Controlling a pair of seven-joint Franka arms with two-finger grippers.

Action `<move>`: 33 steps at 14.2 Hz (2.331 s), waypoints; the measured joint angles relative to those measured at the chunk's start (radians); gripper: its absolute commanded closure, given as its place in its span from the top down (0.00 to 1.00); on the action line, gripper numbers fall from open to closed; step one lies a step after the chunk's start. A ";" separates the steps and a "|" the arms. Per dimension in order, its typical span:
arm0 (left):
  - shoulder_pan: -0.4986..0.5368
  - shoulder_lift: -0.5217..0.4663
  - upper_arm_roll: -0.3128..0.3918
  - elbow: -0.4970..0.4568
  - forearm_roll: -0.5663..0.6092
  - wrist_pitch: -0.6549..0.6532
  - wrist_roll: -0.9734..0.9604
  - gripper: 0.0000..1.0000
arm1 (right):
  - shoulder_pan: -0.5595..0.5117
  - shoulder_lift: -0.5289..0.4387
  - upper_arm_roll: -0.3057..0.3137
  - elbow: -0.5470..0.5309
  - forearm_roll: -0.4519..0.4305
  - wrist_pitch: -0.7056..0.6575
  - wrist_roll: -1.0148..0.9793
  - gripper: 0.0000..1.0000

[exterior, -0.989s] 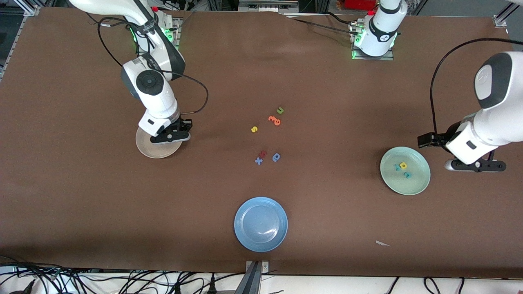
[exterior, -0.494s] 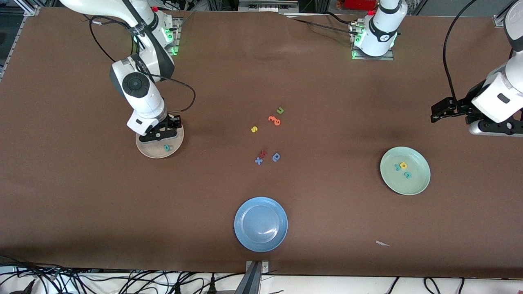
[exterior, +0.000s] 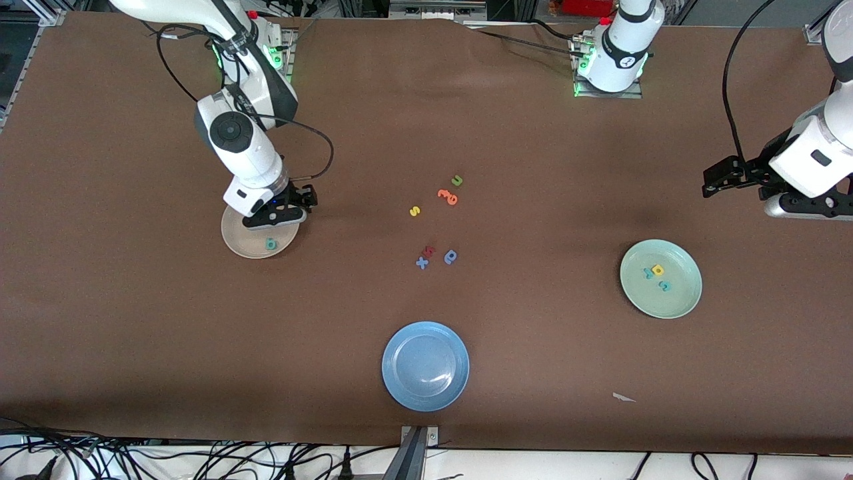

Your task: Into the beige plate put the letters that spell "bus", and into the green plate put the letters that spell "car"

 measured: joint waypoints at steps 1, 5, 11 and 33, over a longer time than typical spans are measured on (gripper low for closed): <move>0.000 0.000 0.000 -0.001 0.000 0.000 0.000 1.00 | 0.017 0.012 0.013 0.002 0.001 0.027 0.061 0.86; -0.003 0.000 0.000 -0.001 0.000 0.000 0.000 1.00 | 0.152 0.081 0.021 0.072 0.001 0.065 0.298 0.86; -0.003 0.002 0.002 -0.002 0.000 0.000 0.004 1.00 | 0.361 0.211 -0.061 0.242 -0.022 0.065 0.515 0.86; 0.020 0.028 0.009 0.005 -0.001 -0.004 0.003 1.00 | 0.549 0.433 -0.145 0.436 -0.254 0.054 0.839 0.30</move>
